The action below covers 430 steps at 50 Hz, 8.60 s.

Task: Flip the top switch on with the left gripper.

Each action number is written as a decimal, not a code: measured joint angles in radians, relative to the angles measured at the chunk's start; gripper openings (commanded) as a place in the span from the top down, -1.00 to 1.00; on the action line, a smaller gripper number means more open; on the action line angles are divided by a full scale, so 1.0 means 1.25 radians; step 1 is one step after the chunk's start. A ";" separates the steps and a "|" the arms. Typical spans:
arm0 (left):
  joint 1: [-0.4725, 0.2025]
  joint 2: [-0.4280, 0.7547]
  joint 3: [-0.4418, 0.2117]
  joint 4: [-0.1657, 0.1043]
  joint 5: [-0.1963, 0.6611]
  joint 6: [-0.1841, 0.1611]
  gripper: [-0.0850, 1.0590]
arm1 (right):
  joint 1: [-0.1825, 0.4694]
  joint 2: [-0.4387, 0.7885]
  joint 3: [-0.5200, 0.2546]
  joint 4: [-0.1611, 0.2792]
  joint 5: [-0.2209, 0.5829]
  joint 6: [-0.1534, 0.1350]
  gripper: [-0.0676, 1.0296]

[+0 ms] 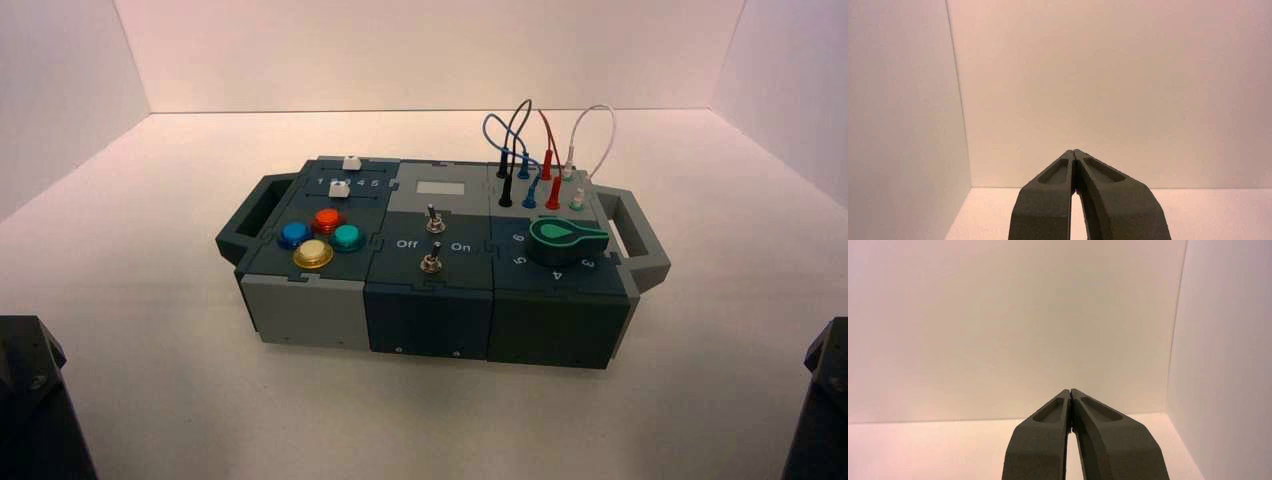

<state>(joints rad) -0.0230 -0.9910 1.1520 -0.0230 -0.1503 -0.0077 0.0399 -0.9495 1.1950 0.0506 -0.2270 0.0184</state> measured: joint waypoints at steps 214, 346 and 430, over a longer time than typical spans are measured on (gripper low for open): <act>-0.680 0.815 -0.508 -0.130 0.892 -0.317 0.91 | 0.228 0.758 -0.180 0.276 0.471 0.007 0.92; -0.681 0.967 -0.552 -0.048 0.873 -0.287 0.91 | 0.229 0.758 -0.178 0.276 0.465 0.007 0.92; -0.668 0.907 -0.531 -0.027 0.873 -0.280 0.91 | 0.234 0.758 -0.179 0.274 0.460 0.005 0.92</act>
<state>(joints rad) -0.8575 0.1427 0.4878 -0.0568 0.9403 -0.3574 0.3329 -0.0015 0.9710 0.3927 0.3482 0.0245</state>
